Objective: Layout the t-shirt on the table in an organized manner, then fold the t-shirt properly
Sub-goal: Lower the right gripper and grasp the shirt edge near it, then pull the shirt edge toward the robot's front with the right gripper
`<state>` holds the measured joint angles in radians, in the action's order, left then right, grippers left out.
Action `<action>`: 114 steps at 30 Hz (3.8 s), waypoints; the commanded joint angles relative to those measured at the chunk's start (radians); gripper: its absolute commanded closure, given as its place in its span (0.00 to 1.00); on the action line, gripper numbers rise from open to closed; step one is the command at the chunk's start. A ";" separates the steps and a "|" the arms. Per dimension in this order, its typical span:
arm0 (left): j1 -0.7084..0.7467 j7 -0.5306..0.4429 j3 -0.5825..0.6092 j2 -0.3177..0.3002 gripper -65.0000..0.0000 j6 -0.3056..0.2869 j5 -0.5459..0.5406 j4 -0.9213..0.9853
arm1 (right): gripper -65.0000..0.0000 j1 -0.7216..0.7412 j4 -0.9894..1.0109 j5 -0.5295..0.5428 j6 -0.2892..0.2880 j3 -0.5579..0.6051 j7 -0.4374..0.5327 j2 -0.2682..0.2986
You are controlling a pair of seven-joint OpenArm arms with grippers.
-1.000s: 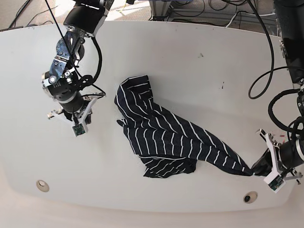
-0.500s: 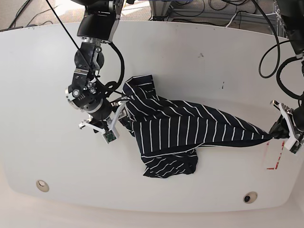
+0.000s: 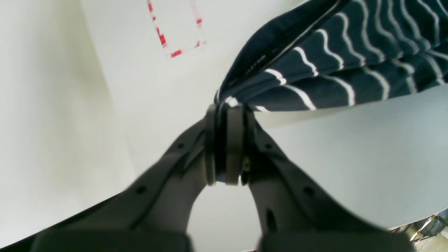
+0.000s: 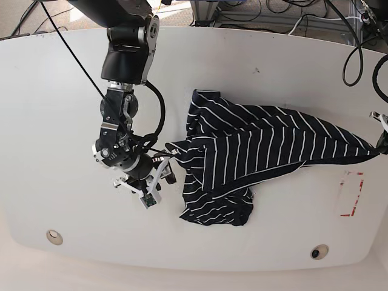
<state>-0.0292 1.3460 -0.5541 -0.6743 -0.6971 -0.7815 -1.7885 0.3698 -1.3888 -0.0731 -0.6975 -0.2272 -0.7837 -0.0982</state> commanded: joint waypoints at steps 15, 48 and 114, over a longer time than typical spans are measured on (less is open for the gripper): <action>0.079 -0.017 -0.117 -0.077 1.00 -0.001 -0.010 -0.014 | 0.60 0.179 0.460 0.019 -0.001 -0.001 0.352 -0.018; 0.079 -0.015 -0.108 -0.071 1.00 -0.001 -0.010 -0.014 | 0.22 0.188 0.602 0.028 0.117 -0.004 0.522 0.035; 0.068 -0.018 -0.017 -0.069 1.00 -0.001 -0.011 -0.014 | 1.00 0.188 0.443 0.204 0.108 0.002 0.347 0.007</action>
<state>0.0563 1.3457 -0.5720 -0.7181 -0.6971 -0.7826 -1.7889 0.5377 -0.8669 0.1081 -0.5797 -0.2214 -0.4408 -0.0929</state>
